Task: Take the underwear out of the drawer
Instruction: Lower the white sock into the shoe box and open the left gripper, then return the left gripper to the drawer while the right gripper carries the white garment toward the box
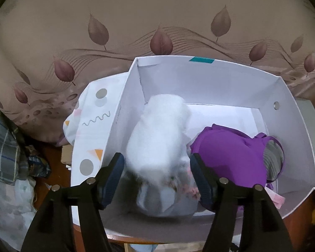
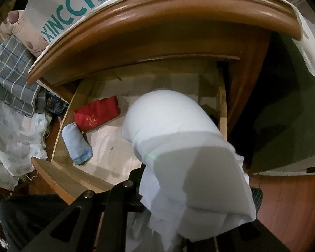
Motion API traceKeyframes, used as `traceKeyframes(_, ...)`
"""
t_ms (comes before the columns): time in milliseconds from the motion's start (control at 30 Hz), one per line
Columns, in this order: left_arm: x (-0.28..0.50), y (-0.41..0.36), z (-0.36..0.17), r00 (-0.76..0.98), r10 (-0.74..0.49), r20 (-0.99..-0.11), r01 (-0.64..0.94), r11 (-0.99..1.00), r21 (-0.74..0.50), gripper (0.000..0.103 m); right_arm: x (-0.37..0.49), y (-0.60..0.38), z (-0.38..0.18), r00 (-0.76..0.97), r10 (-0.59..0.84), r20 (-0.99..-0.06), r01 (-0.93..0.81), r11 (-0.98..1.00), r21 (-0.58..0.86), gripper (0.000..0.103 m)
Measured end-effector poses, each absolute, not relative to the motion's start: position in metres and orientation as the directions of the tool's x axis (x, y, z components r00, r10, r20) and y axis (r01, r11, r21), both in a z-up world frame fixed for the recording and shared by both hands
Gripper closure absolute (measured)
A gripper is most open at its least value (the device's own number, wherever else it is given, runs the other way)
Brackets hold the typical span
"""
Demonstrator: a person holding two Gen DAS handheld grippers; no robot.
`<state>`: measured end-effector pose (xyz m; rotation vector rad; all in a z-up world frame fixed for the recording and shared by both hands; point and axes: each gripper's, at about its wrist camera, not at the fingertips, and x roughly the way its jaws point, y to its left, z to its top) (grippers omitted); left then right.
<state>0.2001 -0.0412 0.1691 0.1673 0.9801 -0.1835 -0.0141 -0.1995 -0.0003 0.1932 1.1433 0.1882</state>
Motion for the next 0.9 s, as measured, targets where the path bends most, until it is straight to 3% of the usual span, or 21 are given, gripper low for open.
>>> traceKeyframes(567,0.092,0.0,0.216,0.682,-0.149,-0.716,0.238,0.971,0.024,0.022,-0.017,-0.204,0.016,0.482,0.267,-0.835,-0.074,0.962,0.264,0.092)
traceKeyframes(733,0.058,0.04,0.189,0.674,-0.151,-0.723,0.174,0.984,-0.043,0.019,-0.02,-0.199,0.02,0.501,0.26,-0.826,-0.101,0.965,0.243,0.092)
traceKeyframes(900,0.041,0.07,0.14,0.661,-0.051,-0.749,0.065,0.998,-0.01,0.016,-0.027,-0.196,0.028,0.522,0.236,-0.82,-0.111,0.972,0.208,0.092)
